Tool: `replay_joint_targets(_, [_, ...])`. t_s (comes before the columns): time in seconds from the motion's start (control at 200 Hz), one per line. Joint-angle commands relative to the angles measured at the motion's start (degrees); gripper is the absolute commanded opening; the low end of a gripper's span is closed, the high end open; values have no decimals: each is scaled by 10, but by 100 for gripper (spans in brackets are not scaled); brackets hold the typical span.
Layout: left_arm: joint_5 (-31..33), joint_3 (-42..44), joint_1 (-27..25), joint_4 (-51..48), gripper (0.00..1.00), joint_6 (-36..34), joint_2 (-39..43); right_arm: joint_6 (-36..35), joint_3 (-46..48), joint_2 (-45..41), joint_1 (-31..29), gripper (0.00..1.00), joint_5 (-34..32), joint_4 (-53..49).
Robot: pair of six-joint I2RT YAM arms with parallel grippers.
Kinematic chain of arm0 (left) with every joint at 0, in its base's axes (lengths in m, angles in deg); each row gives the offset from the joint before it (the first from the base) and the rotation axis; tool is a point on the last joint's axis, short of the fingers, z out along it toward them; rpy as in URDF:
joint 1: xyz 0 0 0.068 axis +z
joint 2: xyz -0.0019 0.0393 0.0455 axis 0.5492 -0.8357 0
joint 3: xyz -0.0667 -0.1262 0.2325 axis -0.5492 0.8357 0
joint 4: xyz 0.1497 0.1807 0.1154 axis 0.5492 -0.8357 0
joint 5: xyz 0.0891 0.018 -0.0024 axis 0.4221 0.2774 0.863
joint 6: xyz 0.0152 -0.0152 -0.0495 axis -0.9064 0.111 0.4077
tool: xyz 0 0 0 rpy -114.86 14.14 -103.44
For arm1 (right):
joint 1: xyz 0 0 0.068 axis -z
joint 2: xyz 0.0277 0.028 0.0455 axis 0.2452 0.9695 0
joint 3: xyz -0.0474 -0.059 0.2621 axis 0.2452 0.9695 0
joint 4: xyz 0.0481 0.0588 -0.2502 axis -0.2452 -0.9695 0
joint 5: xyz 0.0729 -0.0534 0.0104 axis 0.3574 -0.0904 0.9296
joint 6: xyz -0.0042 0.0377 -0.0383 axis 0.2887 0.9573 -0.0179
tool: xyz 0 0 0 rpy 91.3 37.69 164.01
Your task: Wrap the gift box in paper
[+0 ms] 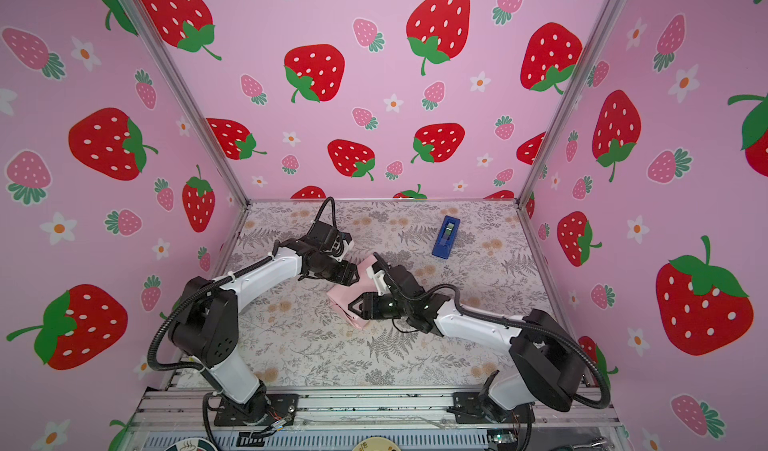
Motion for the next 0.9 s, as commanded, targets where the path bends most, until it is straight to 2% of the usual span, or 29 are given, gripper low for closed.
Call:
replay_joint_targets(0.0, [-52, -36, -16, -32, 77, -21, -20, -50, 17, -44, 90, 51, 33, -60])
replay_joint_targets(0.095, [-69, -51, -33, -38, 77, -26, -37, -120, 9, -64, 176, 51, 56, -119])
replay_joint_targets(0.115, [-74, -54, -36, -37, 77, -26, -40, -134, 7, -65, 191, 55, 59, -131])
replay_joint_targets(0.175, [-95, -65, -50, -40, 77, -31, -50, -173, -1, -61, 240, 57, 72, -171])
replay_joint_targets(0.26, [-111, -89, -75, -53, 77, -51, -63, -210, 0, -41, 307, 59, 114, -200])
replay_joint_targets(0.35, [-128, -113, -100, -72, 77, -77, -78, -233, 10, -13, 350, 61, 167, -204])
replay_joint_targets(0.49, [-81, -135, -108, -87, 77, -81, -73, -254, 24, 27, 363, 62, 240, -187])
replay_joint_targets(0.625, [-28, -107, -95, -55, 78, -64, -19, -224, 44, 64, 362, 60, 318, -117])
replay_joint_targets(0.775, [65, -78, -90, -47, 78, -56, 32, -202, 45, 101, 363, 55, 348, -69])
replay_joint_targets(0.865, [90, -60, -88, -47, 79, -55, 56, -191, 41, 118, 362, 52, 376, -40])
replay_joint_targets(0.895, [90, -54, -89, -47, 79, -56, 61, -191, 37, 124, 362, 48, 382, -38])
